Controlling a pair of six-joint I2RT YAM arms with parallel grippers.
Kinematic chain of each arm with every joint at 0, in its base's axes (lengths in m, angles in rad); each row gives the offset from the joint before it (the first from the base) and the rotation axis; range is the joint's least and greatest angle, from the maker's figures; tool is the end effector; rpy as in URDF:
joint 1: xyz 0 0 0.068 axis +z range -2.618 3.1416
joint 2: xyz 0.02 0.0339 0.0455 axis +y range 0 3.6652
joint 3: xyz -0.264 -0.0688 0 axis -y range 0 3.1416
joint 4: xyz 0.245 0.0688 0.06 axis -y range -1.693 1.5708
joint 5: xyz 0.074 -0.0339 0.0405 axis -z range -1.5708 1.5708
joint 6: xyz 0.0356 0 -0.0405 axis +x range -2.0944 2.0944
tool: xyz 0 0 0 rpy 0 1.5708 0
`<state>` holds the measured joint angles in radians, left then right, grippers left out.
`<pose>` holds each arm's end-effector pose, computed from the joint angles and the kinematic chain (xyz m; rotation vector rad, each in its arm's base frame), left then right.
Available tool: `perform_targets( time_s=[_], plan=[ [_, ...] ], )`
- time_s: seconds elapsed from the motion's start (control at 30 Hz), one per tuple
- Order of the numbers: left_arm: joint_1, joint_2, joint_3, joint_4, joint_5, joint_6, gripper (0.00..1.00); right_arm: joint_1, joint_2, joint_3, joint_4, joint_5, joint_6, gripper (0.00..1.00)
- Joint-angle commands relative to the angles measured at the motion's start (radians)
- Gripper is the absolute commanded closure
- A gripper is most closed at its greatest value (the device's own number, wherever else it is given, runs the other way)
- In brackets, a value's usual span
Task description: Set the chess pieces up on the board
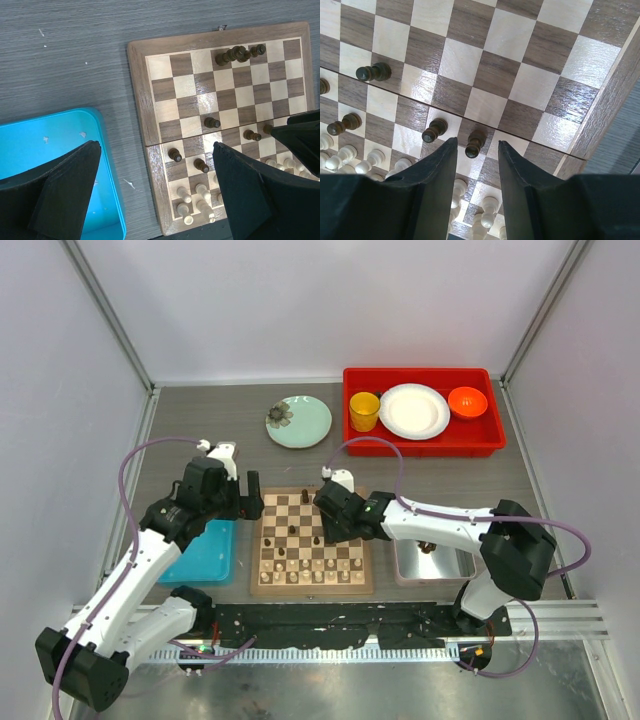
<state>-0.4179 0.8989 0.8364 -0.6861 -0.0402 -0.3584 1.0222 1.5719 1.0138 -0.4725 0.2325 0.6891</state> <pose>0.1689 -0.0735 0.2901 0.0492 2.3434 -0.3431 0.1717 0.2652 0.2055 -0.3475 2.5733 0.3438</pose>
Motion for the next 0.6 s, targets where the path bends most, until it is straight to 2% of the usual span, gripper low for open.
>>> perform_targets(
  time_s=[0.0,0.23,0.33,0.57],
  plan=[
    [-0.002,0.0,0.0,0.023,0.016,0.009,0.01,0.009,-0.004,0.037,0.012,0.007,0.013,0.57],
    [-0.002,0.0,-0.002,0.023,0.019,0.009,0.01,-0.004,-0.14,0.051,-0.087,0.244,0.046,0.53],
    [-0.002,0.001,0.0,0.025,0.019,0.01,0.01,-0.069,-0.209,0.034,-0.161,0.295,0.064,0.52],
    [-0.002,0.006,0.0,0.023,0.017,0.01,0.01,-0.339,-0.421,-0.09,-0.29,0.251,0.128,0.53]
  ],
)
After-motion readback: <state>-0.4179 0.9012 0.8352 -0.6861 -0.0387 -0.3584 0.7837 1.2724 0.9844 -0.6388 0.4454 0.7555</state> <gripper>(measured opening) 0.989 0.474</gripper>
